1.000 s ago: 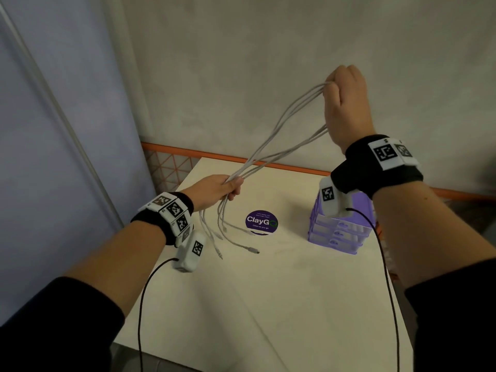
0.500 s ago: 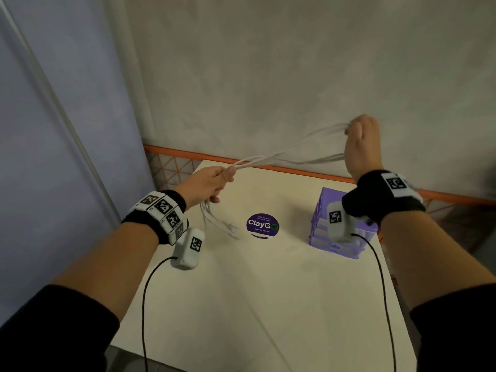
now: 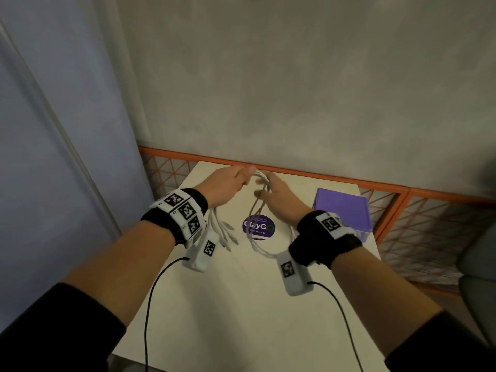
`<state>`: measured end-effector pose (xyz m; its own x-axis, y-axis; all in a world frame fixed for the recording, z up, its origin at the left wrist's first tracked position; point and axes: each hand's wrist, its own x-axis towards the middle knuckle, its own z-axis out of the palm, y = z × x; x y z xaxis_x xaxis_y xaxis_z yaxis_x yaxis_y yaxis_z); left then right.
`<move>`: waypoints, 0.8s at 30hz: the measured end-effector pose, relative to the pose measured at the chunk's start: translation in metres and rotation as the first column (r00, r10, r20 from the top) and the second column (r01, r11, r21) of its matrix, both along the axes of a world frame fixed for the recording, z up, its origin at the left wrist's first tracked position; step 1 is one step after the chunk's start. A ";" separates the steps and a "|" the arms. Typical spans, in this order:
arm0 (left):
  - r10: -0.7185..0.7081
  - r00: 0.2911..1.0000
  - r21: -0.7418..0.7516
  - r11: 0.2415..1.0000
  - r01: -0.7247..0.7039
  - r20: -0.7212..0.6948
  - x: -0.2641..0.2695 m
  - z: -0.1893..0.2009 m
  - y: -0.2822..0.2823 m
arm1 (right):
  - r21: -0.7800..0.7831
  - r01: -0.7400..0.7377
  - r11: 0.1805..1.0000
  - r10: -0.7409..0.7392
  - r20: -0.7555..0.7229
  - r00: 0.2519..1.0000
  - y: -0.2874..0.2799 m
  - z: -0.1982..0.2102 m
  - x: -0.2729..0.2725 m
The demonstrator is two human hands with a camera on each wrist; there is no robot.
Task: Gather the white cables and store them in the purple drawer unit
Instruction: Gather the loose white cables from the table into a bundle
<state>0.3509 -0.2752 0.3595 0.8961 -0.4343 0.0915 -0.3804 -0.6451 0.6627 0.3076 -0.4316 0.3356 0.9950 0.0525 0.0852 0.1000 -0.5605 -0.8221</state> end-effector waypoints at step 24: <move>0.044 0.984 -0.275 0.957 -0.091 -0.174 -0.039 -0.018 -0.031 | 0.963 0.196 0.187 -0.074 -0.185 0.980 -0.005 0.049 0.000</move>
